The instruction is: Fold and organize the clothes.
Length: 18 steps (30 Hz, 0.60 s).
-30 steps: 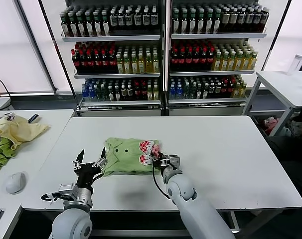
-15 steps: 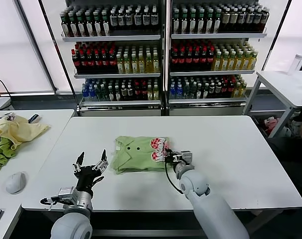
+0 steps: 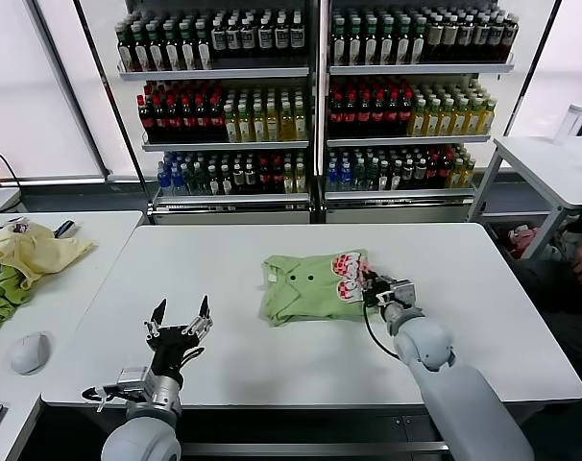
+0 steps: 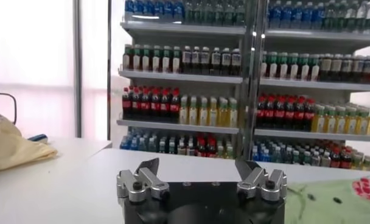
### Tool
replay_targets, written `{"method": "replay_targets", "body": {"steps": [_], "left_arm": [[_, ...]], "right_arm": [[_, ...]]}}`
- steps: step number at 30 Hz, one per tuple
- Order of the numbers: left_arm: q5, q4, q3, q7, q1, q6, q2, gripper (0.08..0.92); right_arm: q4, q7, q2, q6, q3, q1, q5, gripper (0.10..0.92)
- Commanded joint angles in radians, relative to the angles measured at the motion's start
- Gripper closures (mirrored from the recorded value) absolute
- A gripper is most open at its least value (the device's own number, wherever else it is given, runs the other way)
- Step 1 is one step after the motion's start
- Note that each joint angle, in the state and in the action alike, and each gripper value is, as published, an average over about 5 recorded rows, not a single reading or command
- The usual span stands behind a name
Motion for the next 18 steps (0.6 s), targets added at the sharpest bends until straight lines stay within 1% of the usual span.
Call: {"method": "replay_targets", "body": {"steps": [1, 5, 9, 13, 18], "left_arm": [[0.056, -0.001, 0.001, 0.012, 0.02, -0.007, -0.01, 0.177], [0.074, -0.01, 0.0, 0.027, 0.031, -0.016, -0.019, 0.177], [0.083, -0.023, -0.002, 0.04, 0.039, -0.025, -0.025, 0.177], [0.094, -0.034, -0.004, 0.054, 0.052, -0.038, -0.026, 0.177], [0.1, -0.049, -0.012, 0.075, 0.069, -0.055, -0.026, 0.177]], "right_arm": [[0.118, -0.007, -0.071, 0.201, 0.102, -0.121, -0.097, 0.752], [0.187, 0.004, -0.079, 0.278, 0.152, -0.206, -0.107, 0.64], [0.27, -0.016, -0.088, 0.341, 0.217, -0.319, -0.101, 0.519], [0.345, -0.03, -0.085, 0.358, 0.268, -0.41, -0.1, 0.407], [0.404, -0.026, -0.064, 0.375, 0.299, -0.472, -0.099, 0.269]]}}
